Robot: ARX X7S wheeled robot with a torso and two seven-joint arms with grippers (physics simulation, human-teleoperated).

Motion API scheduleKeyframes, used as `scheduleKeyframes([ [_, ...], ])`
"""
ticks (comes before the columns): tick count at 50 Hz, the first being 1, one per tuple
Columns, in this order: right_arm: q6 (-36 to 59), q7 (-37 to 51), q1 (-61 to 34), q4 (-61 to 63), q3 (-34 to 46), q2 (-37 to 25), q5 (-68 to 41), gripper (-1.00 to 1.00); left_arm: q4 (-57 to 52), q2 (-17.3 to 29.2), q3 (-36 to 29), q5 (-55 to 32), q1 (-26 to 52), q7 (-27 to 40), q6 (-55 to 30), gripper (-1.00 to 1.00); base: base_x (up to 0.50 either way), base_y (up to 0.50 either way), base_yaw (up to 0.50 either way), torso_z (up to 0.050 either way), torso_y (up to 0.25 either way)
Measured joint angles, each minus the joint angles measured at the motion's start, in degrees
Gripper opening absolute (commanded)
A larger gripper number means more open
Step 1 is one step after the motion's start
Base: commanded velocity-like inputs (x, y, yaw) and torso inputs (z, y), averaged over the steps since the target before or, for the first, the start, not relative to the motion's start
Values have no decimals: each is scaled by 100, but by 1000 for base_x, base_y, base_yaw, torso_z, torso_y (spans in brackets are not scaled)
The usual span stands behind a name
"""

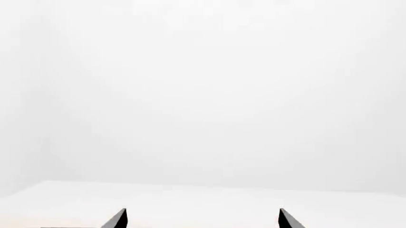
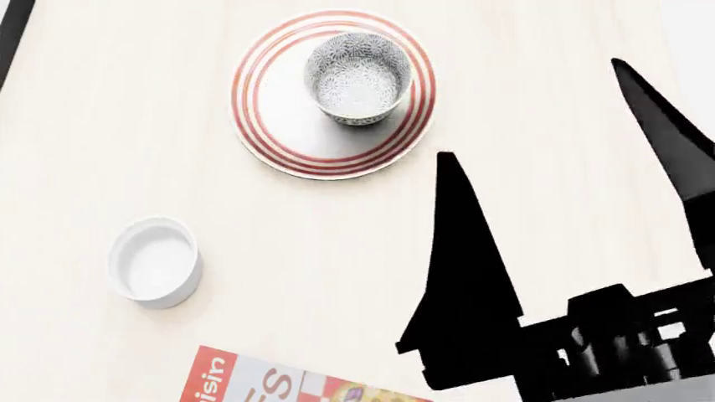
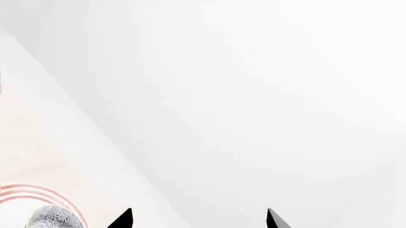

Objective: Pick the akita bowl on the cookies box and place it on the plate.

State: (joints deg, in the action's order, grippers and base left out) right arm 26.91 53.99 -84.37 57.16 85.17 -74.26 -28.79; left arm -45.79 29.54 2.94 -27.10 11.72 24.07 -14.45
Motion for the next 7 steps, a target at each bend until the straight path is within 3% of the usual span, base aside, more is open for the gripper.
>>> scheduleKeyframes([
  [7,-1243,1054,-358,164,1222,-843,493,100,-179,-151,316,117,-240,182,392,100,0,0,0,0,0],
])
